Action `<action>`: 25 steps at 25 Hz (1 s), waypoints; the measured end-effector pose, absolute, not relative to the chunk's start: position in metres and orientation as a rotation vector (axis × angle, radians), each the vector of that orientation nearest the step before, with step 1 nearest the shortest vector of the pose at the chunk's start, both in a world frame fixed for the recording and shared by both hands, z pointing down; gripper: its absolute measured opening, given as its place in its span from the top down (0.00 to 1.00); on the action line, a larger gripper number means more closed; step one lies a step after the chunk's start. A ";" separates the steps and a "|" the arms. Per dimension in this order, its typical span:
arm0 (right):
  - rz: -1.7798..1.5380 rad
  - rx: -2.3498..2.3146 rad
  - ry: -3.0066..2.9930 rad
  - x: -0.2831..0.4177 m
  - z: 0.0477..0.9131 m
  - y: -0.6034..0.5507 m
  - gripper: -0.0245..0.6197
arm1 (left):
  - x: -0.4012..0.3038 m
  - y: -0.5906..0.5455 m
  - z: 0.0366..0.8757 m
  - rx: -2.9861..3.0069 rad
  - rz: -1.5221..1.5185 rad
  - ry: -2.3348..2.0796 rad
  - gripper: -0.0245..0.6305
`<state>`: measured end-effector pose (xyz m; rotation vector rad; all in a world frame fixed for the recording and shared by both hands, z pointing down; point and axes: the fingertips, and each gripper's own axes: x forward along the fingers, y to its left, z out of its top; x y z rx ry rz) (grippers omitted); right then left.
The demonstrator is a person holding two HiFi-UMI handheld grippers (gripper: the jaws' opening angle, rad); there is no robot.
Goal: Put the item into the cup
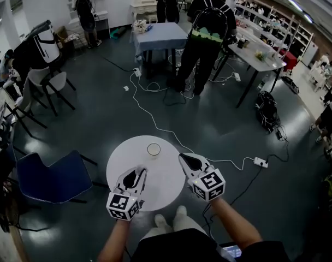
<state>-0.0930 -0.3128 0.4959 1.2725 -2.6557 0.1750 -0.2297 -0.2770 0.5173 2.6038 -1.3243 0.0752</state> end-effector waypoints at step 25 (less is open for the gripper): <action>0.321 1.217 -2.633 -0.043 0.560 -0.411 0.94 | -0.183 -0.389 0.579 2.539 0.244 -1.322 0.84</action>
